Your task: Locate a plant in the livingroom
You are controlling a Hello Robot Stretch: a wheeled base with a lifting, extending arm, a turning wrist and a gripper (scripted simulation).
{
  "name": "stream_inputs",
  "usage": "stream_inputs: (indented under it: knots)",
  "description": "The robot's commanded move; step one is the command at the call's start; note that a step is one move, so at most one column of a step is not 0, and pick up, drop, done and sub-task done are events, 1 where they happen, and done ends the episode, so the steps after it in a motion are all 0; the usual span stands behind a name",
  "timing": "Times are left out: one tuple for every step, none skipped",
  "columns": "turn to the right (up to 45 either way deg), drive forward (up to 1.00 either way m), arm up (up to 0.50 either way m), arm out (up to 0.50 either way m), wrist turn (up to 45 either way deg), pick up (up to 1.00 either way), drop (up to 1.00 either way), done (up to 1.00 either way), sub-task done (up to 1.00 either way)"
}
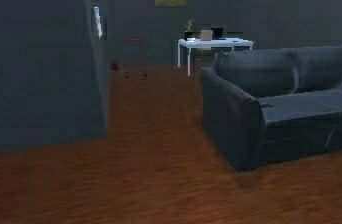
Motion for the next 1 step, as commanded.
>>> stream_inputs:
  knots:
    - [0.0, 1.00, 0.00, 0.00, 0.0, 0.00, 0.00, 0.00, 0.00]
